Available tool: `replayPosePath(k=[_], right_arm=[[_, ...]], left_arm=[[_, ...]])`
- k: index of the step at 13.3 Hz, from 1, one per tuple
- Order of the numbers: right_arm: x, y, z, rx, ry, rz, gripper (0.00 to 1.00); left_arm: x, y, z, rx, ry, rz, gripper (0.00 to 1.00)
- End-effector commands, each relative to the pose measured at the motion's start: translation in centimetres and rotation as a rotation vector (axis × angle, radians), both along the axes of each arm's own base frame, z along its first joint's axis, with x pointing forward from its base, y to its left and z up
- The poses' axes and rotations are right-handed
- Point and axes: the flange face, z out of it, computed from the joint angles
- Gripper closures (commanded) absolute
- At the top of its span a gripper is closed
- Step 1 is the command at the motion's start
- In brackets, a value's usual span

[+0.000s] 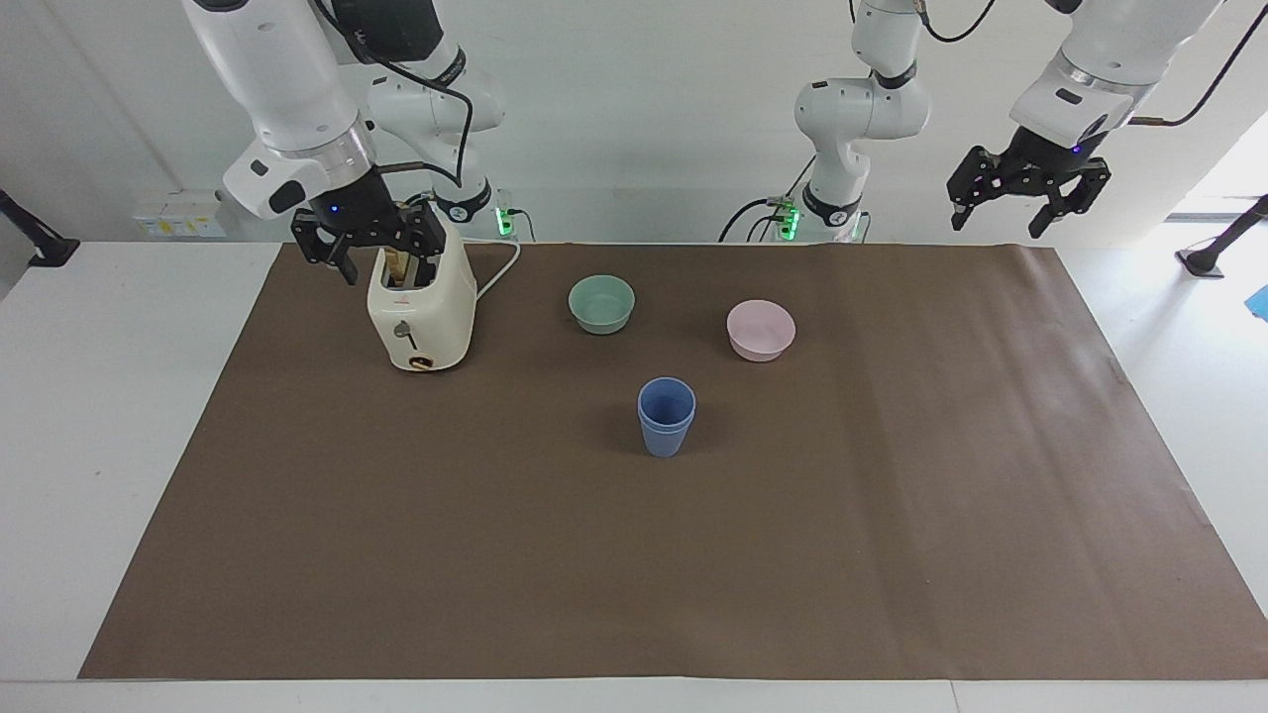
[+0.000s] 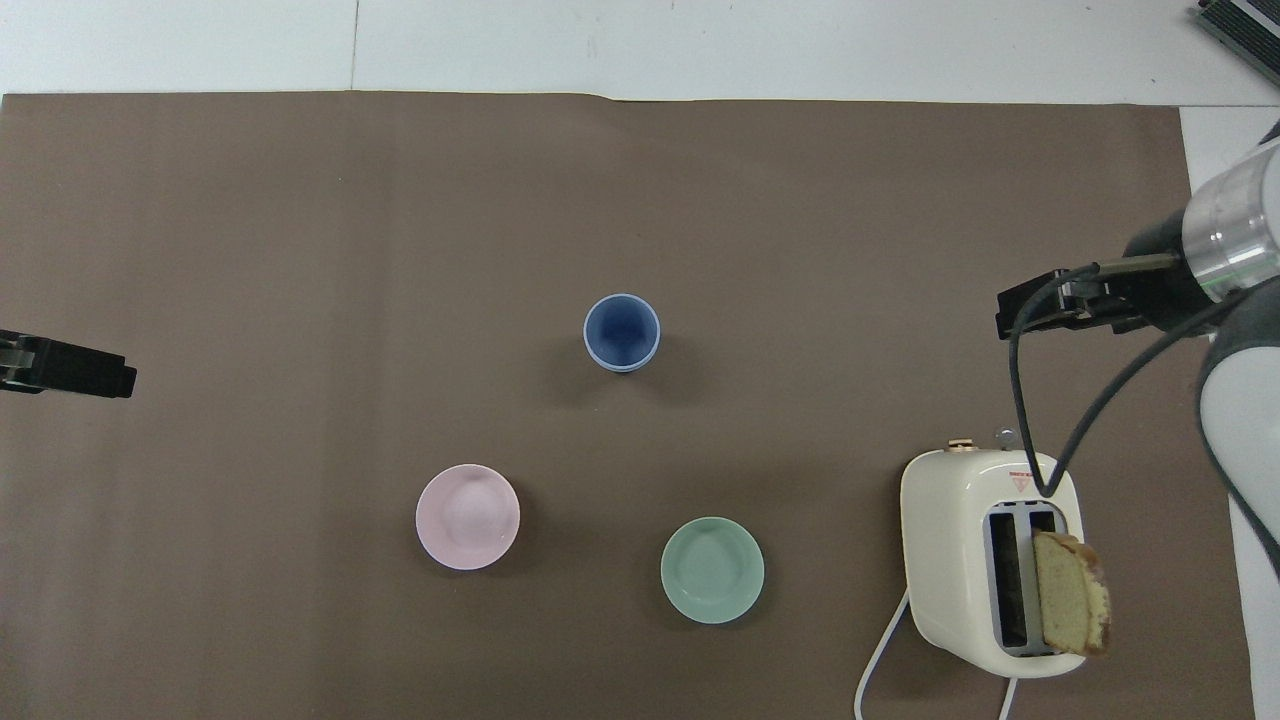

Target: Stack blue cups with both arms

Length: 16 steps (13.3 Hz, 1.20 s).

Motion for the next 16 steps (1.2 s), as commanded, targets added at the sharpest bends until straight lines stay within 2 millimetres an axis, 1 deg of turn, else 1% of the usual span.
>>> replayPosePath(k=[1,4,9,11,16], right_arm=[[-1.1,-0.8,-1.0,-0.009,-0.010,0.007,0.00],[-0.9,-0.5,-1.1,-0.009,-0.038,0.015,0.00],[-0.8,-1.1,-1.1,-0.021,-0.044,0.011,0.00],[-0.7,-2.2,-1.1,-0.024,-0.041,-0.007,0.00],[-0.8,-2.4,-1.1,-0.041,-0.036,0.005,0.00]], left_arm=[[-0.5,0.3,0.4,-0.001,0.004,0.000,0.00],[-0.5,0.3,0.4,-0.001,0.004,0.000,0.00],[-0.5,0.3,0.4,-0.001,0.004,-0.001,0.00],[-0.5,0.3,0.4,-0.001,0.004,0.000,0.00],[-0.5,0.3,0.5,-0.001,0.003,0.000,0.00]])
